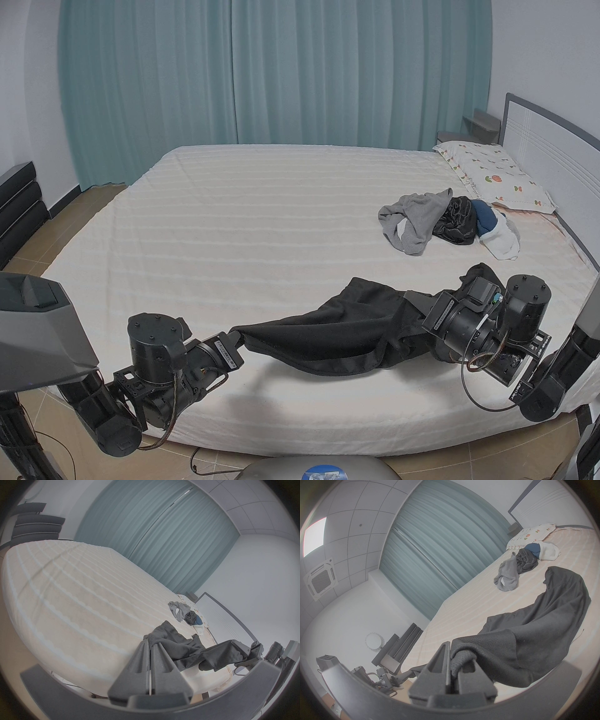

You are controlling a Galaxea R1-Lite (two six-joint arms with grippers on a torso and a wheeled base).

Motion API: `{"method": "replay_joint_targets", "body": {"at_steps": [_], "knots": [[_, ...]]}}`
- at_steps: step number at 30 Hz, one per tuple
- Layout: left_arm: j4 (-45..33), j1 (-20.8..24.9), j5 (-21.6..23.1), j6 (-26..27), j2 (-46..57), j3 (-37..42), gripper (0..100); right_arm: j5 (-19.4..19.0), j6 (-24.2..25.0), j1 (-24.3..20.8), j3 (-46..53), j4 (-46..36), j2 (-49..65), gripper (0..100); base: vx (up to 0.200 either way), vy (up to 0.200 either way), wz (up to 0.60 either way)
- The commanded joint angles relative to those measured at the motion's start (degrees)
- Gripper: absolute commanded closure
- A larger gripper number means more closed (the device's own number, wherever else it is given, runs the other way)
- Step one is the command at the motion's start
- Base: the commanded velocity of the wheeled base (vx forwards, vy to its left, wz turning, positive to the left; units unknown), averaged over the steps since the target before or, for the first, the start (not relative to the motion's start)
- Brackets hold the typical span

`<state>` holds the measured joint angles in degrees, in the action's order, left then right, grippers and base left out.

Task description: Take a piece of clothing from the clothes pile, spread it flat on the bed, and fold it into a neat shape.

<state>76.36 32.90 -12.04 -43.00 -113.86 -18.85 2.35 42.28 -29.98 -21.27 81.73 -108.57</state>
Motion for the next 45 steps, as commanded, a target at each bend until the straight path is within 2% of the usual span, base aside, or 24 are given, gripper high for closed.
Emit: {"method": "replay_joint_targets", "body": {"at_steps": [1,9,11,13,17,23,31,38,40,45], "knots": [[-0.1,0.0,0.0,-0.1,0.7,0.0,100,0.0,0.0,0.0,0.2,0.1,0.7,100,0.000,0.200,0.00],[0.0,-0.1,-0.1,0.0,1.0,0.3,100,0.0,-0.4,0.0,-0.3,0.0,0.2,100,0.000,0.200,0.00],[-0.1,-0.2,-0.1,0.1,1.7,0.5,100,0.0,-3.3,0.1,-0.3,0.0,-0.4,100,0.000,0.200,0.00],[-0.1,-0.3,-0.3,0.2,2.1,0.7,100,0.0,-5.5,0.7,0.5,0.3,-0.2,100,0.000,0.000,0.00],[0.0,-0.2,-0.3,0.2,2.4,1.6,100,0.0,-5.7,1.2,2.8,0.5,0.6,100,0.000,0.000,0.00],[-0.1,0.0,-0.3,0.2,2.7,2.7,100,-0.3,-5.2,2.2,8.8,7.4,2.7,100,0.000,0.000,0.00],[-0.2,1.1,-0.4,0.9,5.8,3.8,100,-0.1,-5.9,2.3,8.5,7.7,4.6,100,-0.200,0.000,0.00],[-0.3,1.2,-0.7,3.7,9.4,4.9,100,0.0,-8.3,2.0,8.4,7.7,7.4,100,-0.200,0.000,0.00],[-0.5,2.7,-2.0,5.7,15.1,6.5,100,0.1,-8.6,1.7,9.2,7.1,13.4,100,-0.200,0.000,0.00],[-3.1,3.0,-5.1,11.3,22.5,5.8,100,0.1,-11.6,2.1,8.9,4.8,24.5,100,-0.160,0.000,0.00]]}}
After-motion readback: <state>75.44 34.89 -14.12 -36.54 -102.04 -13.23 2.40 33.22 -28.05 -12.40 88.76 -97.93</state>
